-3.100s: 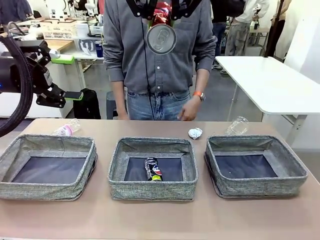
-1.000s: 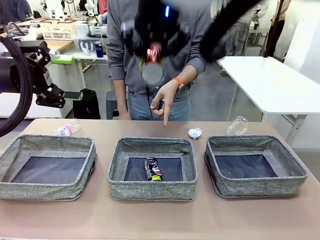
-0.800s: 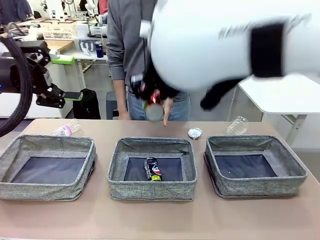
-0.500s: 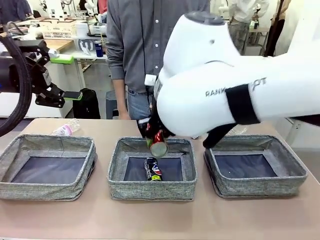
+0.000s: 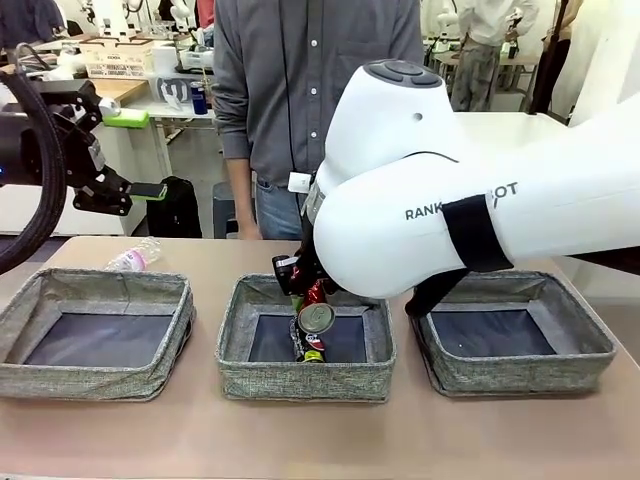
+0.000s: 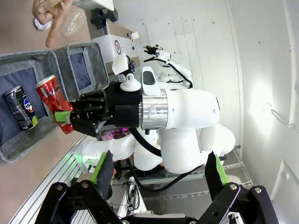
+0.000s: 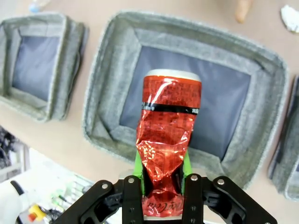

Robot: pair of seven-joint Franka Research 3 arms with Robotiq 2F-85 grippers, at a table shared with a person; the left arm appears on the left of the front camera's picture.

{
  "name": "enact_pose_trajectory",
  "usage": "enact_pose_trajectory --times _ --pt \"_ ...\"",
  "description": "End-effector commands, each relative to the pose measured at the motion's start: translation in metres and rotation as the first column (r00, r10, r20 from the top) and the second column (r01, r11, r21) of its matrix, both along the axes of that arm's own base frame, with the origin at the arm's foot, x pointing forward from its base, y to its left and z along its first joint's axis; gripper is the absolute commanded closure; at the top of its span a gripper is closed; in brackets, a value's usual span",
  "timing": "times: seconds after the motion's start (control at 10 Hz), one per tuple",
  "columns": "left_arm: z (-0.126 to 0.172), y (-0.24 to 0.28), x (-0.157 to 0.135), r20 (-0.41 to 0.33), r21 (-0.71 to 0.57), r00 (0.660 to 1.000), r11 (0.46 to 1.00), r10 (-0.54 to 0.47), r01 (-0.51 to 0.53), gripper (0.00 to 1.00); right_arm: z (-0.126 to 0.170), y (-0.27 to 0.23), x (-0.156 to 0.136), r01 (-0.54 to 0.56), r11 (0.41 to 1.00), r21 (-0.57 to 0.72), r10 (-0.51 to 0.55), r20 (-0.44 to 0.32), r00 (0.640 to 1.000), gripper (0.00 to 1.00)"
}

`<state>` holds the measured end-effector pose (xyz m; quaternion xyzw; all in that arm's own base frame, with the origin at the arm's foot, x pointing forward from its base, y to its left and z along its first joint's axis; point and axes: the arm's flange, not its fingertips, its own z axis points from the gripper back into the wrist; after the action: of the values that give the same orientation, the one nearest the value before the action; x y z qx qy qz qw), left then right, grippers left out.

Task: Sort the waste into the appropriate baskets.
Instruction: Place the picked waste into the Fabric basket indicated by the person.

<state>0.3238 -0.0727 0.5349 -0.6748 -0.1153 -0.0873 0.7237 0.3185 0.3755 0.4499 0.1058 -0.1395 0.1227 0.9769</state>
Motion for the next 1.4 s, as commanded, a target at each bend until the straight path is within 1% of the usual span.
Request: enact_pose_trajectory --times 0.0,0.1,0.2,0.3,0.4,1.3 --pt "0.0050 -0.0019 -0.0007 -0.009 -0.024 1.000 1.000 0.006 -0.006 0.00 0.0002 -0.0053 -0.0010 -0.007 1.000 0.025 0.007 0.008 1.000 0.67" --pt "0.0050 -0.0019 -0.0007 -0.009 -0.024 1.000 1.000 0.006 -0.006 0.00 0.0000 -0.0049 -0.0009 -0.006 1.000 0.025 0.006 0.015 1.000 0.67" --pt "0.0050 -0.0019 -0.0007 -0.009 -0.024 1.000 1.000 0.006 -0.006 0.00 -0.0002 -0.0056 -0.0004 0.008 1.000 0.022 -0.009 0.031 0.999 0.54" --pt "0.0050 -0.0019 -0.0007 -0.009 -0.024 1.000 1.000 0.006 -0.006 0.00 -0.0001 -0.0067 0.0001 0.013 0.999 0.041 -0.015 0.047 0.999 0.12" --pt "0.0050 -0.0019 -0.0007 -0.009 -0.024 1.000 1.000 0.006 -0.006 0.00 0.0002 -0.0070 0.0002 0.014 0.999 0.042 -0.016 0.049 0.999 0.00" --pt "0.0050 -0.0019 -0.0007 -0.009 -0.024 1.000 1.000 0.006 -0.006 0.00 0.0045 -0.0119 0.0009 0.044 0.997 0.068 -0.047 0.041 0.998 0.00"
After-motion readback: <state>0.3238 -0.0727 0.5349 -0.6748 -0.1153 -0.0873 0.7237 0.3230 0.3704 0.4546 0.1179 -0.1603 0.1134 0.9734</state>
